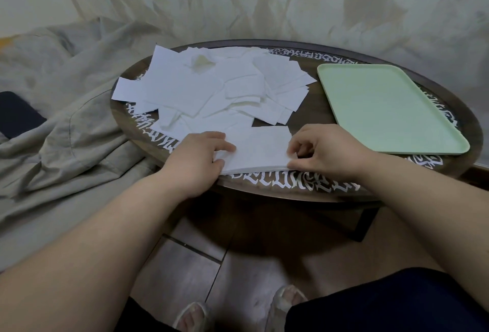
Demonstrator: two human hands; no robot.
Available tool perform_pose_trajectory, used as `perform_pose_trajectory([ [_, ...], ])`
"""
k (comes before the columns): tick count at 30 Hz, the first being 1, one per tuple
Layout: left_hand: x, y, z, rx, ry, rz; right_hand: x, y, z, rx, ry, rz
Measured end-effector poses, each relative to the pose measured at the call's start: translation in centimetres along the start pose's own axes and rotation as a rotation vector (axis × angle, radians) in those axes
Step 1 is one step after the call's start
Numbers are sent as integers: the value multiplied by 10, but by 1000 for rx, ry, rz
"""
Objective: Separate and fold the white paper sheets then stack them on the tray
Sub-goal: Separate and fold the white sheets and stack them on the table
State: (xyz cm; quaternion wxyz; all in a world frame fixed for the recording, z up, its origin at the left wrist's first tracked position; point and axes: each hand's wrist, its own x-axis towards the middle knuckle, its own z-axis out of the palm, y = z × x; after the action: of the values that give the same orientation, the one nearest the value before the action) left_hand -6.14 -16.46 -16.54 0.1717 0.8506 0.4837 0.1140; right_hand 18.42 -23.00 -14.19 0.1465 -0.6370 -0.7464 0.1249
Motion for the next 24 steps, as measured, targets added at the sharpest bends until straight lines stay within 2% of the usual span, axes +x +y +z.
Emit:
perform_pose_trajectory([
  [4,0,7,6,45,24,56,-2,2,-1,-13,6,-4],
  [13,-1,7,6,-20,-4,24,1,0,0,-237,-34,-129],
  [20,-1,6,5,-52,-1,29,3,-5,-1,-359,-67,-156],
  [24,0,5,5,-61,-9,25,3,-5,2,-371,-19,-156],
])
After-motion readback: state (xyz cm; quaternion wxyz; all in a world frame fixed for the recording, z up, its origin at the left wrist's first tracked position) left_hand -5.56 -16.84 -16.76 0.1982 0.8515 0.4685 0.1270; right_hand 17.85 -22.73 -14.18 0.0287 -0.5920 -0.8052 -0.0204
